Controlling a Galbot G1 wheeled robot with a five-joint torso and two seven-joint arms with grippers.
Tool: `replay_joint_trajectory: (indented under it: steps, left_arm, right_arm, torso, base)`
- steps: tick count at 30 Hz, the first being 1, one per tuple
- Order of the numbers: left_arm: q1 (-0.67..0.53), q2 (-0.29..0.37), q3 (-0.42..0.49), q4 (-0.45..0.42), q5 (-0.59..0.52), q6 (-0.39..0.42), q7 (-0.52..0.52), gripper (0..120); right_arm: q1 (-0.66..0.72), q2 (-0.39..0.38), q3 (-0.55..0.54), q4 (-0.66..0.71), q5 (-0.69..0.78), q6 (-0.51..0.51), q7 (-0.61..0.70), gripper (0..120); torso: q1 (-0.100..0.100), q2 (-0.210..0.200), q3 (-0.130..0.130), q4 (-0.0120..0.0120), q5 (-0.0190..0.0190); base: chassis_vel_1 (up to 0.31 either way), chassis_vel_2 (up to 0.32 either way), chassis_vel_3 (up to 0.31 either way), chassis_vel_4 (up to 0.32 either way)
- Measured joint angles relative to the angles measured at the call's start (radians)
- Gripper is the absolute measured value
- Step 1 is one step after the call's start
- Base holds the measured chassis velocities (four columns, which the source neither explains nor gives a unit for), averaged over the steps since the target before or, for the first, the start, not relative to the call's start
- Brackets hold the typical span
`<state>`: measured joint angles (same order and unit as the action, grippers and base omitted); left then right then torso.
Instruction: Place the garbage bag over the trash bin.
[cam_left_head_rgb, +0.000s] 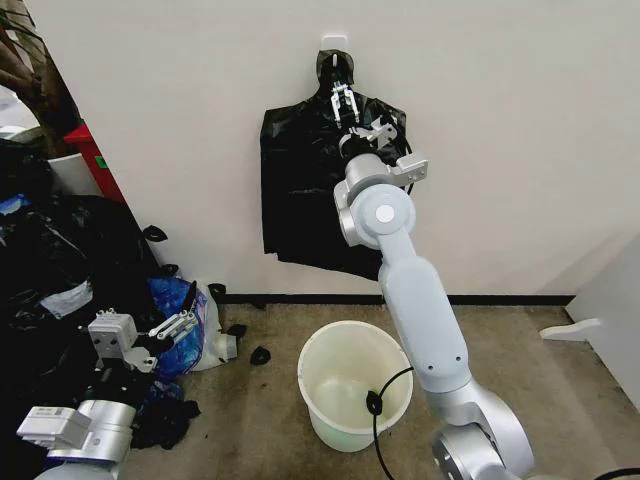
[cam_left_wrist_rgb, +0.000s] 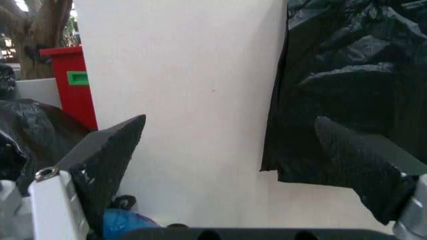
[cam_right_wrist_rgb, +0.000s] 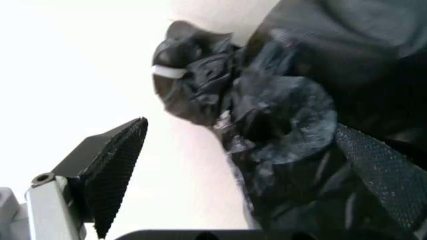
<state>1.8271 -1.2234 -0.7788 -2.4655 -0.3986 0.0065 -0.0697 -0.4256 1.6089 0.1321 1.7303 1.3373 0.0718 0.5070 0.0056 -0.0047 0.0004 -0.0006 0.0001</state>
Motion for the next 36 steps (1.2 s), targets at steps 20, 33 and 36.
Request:
replay_joint_trajectory:
  steps: [20, 33, 36]
  left_arm:
    - [0.007, -0.010, 0.001, -0.009, 0.005, -0.012, 0.000, 100]
    - [0.007, -0.015, 0.003, -0.008, 0.009, -0.021, -0.001, 100]
    - [0.008, -0.016, 0.004, -0.008, 0.010, -0.024, -0.001, 100]
  right_arm:
    - [0.010, -0.001, 0.002, -0.049, 0.055, 0.004, -0.028, 52]
    - [0.000, -0.001, 0.003, -0.038, 0.077, -0.002, -0.022, 7]
    - [-0.015, -0.001, 0.000, -0.024, 0.082, -0.010, -0.024, 0]
  torso:
    - [0.000, 0.000, 0.000, 0.0000, 0.0000]
    - [0.000, 0.000, 0.000, 0.0000, 0.0001]
    - [0.000, 0.000, 0.000, -0.0001, 0.0001]
  base:
    - [0.000, 0.000, 0.000, 0.000]
    - [0.000, 0.000, 0.000, 0.000]
    - [0.000, 0.000, 0.000, 0.000]
